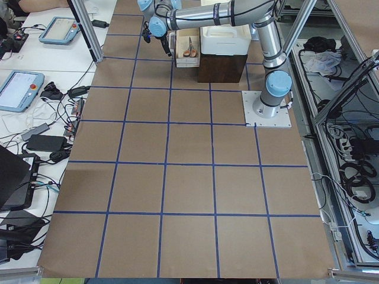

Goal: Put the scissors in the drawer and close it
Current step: 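Push the drawer front away from the robot with the left gripper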

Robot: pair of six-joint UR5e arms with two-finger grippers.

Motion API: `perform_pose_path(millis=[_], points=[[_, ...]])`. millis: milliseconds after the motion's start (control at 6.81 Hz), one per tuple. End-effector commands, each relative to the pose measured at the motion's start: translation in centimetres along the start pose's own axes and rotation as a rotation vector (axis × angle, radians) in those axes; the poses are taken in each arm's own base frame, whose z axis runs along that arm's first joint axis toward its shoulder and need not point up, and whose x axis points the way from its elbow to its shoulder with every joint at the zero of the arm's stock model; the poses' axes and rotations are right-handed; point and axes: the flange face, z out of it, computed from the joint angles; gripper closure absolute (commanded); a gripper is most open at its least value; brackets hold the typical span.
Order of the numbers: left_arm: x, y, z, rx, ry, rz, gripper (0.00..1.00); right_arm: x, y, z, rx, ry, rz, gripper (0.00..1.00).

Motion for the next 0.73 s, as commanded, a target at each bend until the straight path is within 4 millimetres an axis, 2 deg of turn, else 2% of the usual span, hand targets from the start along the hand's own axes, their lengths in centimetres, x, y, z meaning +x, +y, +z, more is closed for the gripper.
perform_pose_path(millis=[0,440,587], points=[[-0.2,0.3,0.1,-0.018,-0.007,-0.005,0.0,0.0,0.0,-0.1,0.001,-0.002,0.0,0.0],[-0.1,1.6,0.8,-0.095,-0.023,-0.033,0.0,0.0,0.0,-0.1,0.001,-0.003,0.0,0.0],[0.0,1.6,1.7,-0.114,-0.026,-0.035,0.0,0.0,0.1,-0.1,0.0,0.0,0.0,0.0]])
